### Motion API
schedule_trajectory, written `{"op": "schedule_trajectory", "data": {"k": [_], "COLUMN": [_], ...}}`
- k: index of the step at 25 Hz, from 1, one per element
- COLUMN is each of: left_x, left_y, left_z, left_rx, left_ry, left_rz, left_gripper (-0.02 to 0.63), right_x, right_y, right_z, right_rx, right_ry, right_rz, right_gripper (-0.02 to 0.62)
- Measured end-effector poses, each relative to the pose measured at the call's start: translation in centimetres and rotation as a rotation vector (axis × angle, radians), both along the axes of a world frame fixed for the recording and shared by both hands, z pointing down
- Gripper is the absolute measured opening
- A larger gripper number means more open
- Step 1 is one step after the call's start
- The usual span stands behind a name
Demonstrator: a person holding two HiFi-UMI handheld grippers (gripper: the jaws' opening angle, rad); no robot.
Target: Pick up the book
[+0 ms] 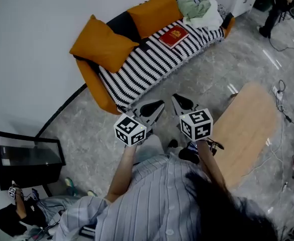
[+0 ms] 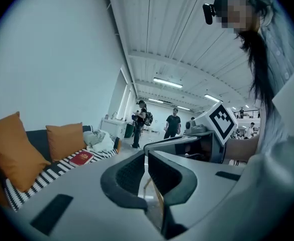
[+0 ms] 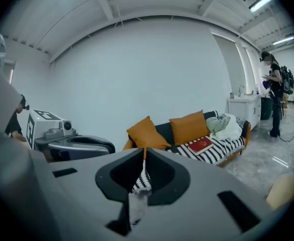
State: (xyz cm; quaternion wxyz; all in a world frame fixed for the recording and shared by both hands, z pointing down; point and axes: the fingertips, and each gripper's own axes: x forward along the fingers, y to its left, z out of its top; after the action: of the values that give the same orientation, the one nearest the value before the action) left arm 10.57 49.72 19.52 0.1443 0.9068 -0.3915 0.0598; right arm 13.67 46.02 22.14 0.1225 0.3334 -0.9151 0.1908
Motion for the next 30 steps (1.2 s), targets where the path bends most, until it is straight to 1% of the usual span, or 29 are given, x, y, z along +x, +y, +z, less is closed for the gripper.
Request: {"op": "schedule_trajectory", "data": {"k": [5, 10, 17, 20, 25, 30], "left_x": [-0.5, -0.8, -0.6, -1.4, -2.7, -5.3], "left_y": [0.1, -1.3, -4.2, -6.9, -12.9, -19.6], "left_z": [0.6, 0.6, 2.2, 2.8, 2.8, 3.1], "left_rx": [-0.026, -0.034, -0.067, -0.076, -0.072, -0.089], "left_ry": [-0.029, -0.040, -0.048, -0.031, 0.017, 0.017], "left_rz": [0.001, 0.005, 0.061, 0.061, 0.075, 0.112], "left_gripper": [0.011, 0.011, 0.012, 0.011, 0.011, 0.011], "right_x": [-0.9, -1.4, -1.1, -1.2, -1.8, -4.5], "right_y": [-0.6, -1.2, -4.5, -6.7, -11.8, -17.0], "right_z": [0.1, 0.3, 1.7, 2.5, 3.4, 4.1], "right_rx": [-0.005, -0.013, -0.047, -0.059, -0.077, -0.104], "right_ry": [-0.012, -0.015, -0.013, 0.002, 0.021, 0.039], "right_rz": [-0.018, -0.026, 0.015, 0.023, 0.049, 0.040], "right_gripper": [0.029, 0.029, 0.029, 0.029, 0.029, 0.029]}}
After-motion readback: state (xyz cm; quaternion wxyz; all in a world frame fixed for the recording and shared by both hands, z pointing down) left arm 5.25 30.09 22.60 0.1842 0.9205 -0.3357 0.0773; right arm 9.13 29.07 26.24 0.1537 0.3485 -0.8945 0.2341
